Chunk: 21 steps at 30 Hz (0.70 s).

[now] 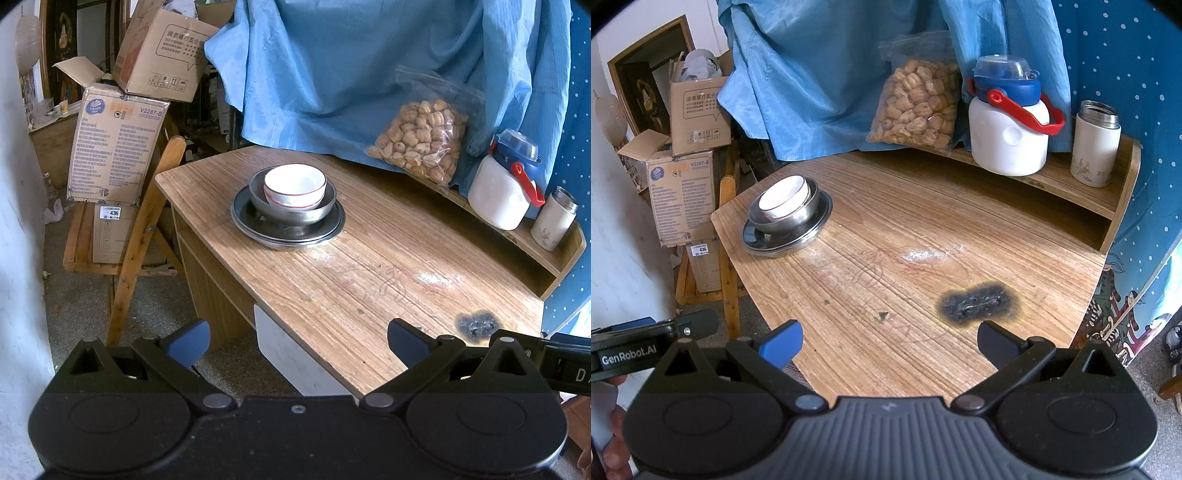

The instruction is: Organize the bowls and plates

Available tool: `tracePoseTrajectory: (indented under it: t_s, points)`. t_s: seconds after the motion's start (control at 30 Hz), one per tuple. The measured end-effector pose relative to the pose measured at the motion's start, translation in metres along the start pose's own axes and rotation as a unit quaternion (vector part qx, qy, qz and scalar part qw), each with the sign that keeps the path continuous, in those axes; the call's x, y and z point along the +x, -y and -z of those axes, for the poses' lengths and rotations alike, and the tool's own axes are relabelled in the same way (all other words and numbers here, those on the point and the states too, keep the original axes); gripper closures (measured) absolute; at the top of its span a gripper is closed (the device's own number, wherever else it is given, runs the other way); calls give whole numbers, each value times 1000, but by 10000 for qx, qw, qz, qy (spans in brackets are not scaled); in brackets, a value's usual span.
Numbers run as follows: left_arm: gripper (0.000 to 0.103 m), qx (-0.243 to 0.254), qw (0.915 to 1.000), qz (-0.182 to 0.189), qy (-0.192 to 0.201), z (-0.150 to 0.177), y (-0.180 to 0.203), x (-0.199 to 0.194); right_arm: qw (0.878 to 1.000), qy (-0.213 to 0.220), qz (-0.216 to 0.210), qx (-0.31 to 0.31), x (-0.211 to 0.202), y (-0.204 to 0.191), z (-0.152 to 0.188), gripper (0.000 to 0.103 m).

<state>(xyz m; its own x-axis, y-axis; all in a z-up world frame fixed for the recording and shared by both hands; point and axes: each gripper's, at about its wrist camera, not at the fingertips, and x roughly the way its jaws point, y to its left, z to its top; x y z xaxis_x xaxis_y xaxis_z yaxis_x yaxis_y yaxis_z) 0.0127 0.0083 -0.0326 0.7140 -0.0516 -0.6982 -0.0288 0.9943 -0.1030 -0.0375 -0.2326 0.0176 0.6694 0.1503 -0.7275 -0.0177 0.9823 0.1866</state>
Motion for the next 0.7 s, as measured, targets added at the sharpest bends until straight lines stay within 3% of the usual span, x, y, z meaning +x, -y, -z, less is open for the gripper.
tracePoseTrajectory:
  t_s: [0.2, 0.7]
  points:
    - [1, 54, 9999, -141, -5, 1, 1, 2, 10000, 0, 7, 2, 0, 0, 0, 0]
    - [1, 12, 9999, 73, -151, 2, -1, 5, 9999, 1, 91, 97, -4, 1, 4, 0]
